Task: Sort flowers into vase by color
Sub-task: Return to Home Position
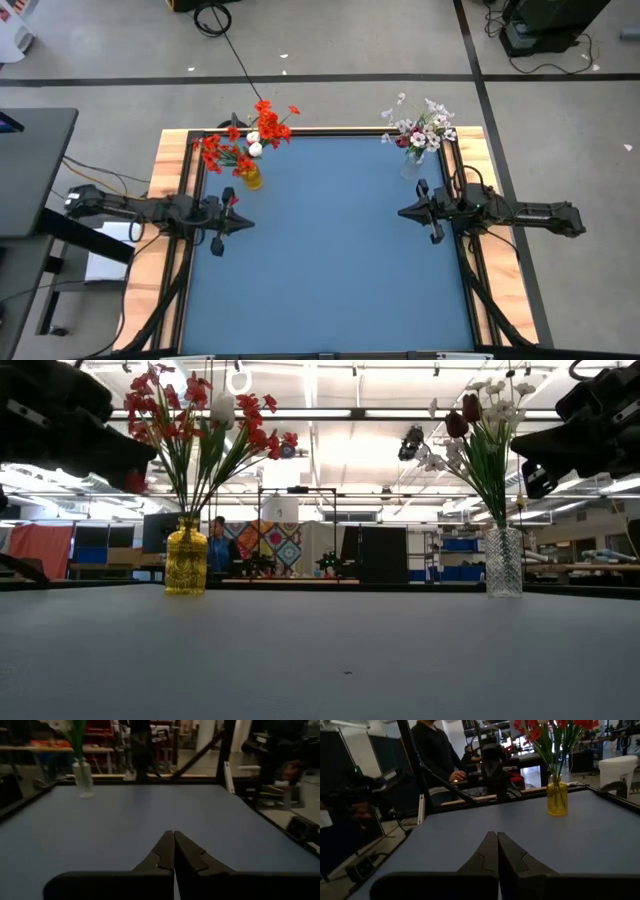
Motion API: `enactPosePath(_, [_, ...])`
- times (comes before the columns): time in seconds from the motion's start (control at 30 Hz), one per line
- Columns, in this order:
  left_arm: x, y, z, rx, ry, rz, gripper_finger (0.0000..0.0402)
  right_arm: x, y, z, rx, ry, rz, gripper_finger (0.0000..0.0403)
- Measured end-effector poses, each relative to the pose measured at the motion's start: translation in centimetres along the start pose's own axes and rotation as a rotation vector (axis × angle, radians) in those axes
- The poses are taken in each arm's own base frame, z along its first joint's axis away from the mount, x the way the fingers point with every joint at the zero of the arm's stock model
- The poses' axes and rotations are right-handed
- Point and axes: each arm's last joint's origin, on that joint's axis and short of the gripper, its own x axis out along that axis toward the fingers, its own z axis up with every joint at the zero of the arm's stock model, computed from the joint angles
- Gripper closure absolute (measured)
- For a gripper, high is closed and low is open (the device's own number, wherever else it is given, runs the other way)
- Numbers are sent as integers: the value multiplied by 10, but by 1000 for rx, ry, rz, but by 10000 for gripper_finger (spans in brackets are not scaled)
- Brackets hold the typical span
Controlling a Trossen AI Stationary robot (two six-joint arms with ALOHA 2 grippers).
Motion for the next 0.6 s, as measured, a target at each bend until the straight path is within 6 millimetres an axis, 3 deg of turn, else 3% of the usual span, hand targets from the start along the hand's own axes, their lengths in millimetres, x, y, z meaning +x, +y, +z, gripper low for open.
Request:
enactPosePath(0.3, [-4, -15, -7, 15, -11, -29, 397, 0, -1, 3, 16, -44, -57, 403])
enactPosePath(0.6, [-3, -11, -7, 64, -18, 11, 386, 0, -1, 0, -44, -13, -63, 403])
